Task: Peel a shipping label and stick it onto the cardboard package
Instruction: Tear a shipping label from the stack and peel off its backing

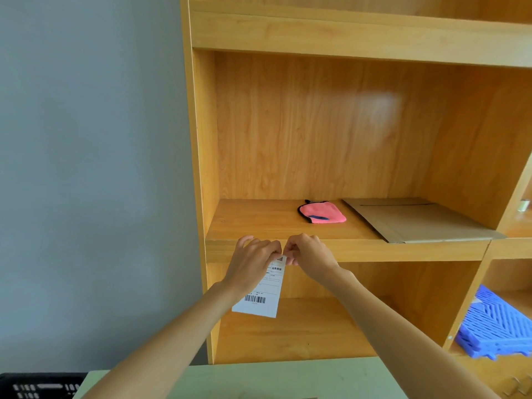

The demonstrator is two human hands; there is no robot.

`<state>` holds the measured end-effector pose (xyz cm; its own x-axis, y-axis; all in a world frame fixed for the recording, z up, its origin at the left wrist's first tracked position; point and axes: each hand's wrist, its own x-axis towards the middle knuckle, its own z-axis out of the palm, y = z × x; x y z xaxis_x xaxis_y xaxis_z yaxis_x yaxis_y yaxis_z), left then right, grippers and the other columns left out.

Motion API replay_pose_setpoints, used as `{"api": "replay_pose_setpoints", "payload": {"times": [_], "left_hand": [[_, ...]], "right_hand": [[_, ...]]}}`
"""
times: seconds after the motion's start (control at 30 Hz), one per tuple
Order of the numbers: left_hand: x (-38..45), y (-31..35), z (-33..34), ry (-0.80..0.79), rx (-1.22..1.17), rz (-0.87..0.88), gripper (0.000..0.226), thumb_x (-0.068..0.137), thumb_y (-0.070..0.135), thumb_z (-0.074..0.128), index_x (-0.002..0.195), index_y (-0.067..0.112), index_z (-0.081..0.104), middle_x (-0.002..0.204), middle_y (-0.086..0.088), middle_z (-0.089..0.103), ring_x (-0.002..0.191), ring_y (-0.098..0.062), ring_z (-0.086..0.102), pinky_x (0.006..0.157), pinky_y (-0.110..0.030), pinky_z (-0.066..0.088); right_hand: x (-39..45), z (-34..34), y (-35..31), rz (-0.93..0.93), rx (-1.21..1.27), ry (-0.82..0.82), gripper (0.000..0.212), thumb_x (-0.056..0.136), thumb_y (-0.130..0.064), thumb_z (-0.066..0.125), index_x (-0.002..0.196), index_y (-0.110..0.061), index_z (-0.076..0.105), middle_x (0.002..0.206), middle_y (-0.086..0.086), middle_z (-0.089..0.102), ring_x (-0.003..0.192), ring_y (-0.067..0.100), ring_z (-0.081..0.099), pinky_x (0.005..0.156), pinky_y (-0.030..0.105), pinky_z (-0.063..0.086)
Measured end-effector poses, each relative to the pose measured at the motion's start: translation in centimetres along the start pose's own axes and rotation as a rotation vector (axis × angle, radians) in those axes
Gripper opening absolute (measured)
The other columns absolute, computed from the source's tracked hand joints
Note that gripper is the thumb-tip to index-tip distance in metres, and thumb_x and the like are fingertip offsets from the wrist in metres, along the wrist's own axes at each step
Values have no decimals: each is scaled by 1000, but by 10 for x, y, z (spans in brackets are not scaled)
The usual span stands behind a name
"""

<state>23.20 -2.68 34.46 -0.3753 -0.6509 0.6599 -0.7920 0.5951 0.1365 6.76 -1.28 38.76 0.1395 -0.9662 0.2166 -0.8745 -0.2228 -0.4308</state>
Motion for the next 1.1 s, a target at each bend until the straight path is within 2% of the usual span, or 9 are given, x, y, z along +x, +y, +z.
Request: {"api": "replay_pose_setpoints", "payload": {"times": [0.1, 0.2, 0.33, 0.47, 0.7, 0.83, 0.93, 1.0, 1.1], "left_hand": [[-1, 1, 0, -4, 20, 1, 14, 99, 25, 52, 87, 25, 59, 74, 12, 62, 78, -10, 60, 104, -39, 33], [-2, 2, 1, 9, 20, 23, 2, 97, 25, 55, 96, 26, 56, 79, 14, 67, 84, -7, 63, 107, -39, 32], [-4, 4, 2, -43, 19, 54, 17, 98, 21, 52, 112, 28, 45, 93, 16, 66, 97, -2, 62, 113, -35, 23], [-7, 6, 6, -68, 76, 106, 13, 97, 25, 50, 108, 29, 44, 106, 17, 57, 105, -1, 59, 115, -36, 22], [-5, 10, 6, -54, 32, 120, 7, 95, 29, 50, 102, 29, 48, 106, 18, 56, 102, -5, 58, 112, -35, 25], [-5, 12, 7, -33, 42, 139, 9, 95, 32, 45, 100, 27, 50, 103, 18, 58, 99, -5, 59, 111, -35, 26], [-5, 11, 9, -44, 59, 139, 4, 96, 31, 50, 98, 28, 47, 99, 18, 57, 97, -6, 58, 111, -33, 25], [-5, 11, 10, -46, 49, 123, 10, 95, 29, 55, 96, 29, 45, 95, 17, 57, 95, -6, 58, 110, -32, 26], [-7, 12, 10, -37, 36, 120, 8, 95, 26, 55, 92, 28, 47, 91, 16, 56, 94, -6, 58, 110, -34, 28]], "right_hand": [[-1, -1, 0, 3, -17, -5, 30, 85, 2, 42, 78, -22, 60, 64, -11, 66, 76, 16, 67, 69, 37, 58], [0, -1, 0, 15, -21, -22, 31, 85, 1, 44, 75, -25, 59, 65, -9, 68, 76, 17, 68, 70, 39, 59], [0, -2, 4, 39, 18, -37, 33, 85, -1, 44, 69, -27, 57, 70, -5, 72, 75, 17, 70, 73, 42, 60], [0, -5, 5, 56, 51, -57, 32, 85, 0, 45, 65, -23, 57, 71, 2, 75, 74, 19, 72, 76, 43, 60], [-2, -6, 6, 63, 47, -77, 28, 85, 0, 49, 70, -19, 61, 74, 3, 68, 82, 25, 66, 78, 47, 59], [-3, -7, 7, 88, 45, -88, 28, 87, -1, 50, 71, -20, 63, 68, 0, 66, 74, 21, 66, 76, 47, 60], [-3, -7, 7, 97, 43, -96, 34, 88, 0, 50, 65, -24, 59, 72, 0, 70, 80, 21, 71, 76, 46, 61], [-4, -6, 8, 100, 44, -93, 37, 87, 0, 49, 62, -26, 58, 73, 0, 71, 80, 22, 72, 75, 46, 61], [-5, -4, 11, 116, 55, -98, 32, 89, -2, 49, 67, -23, 60, 76, 3, 74, 77, 20, 73, 75, 45, 61]]}}
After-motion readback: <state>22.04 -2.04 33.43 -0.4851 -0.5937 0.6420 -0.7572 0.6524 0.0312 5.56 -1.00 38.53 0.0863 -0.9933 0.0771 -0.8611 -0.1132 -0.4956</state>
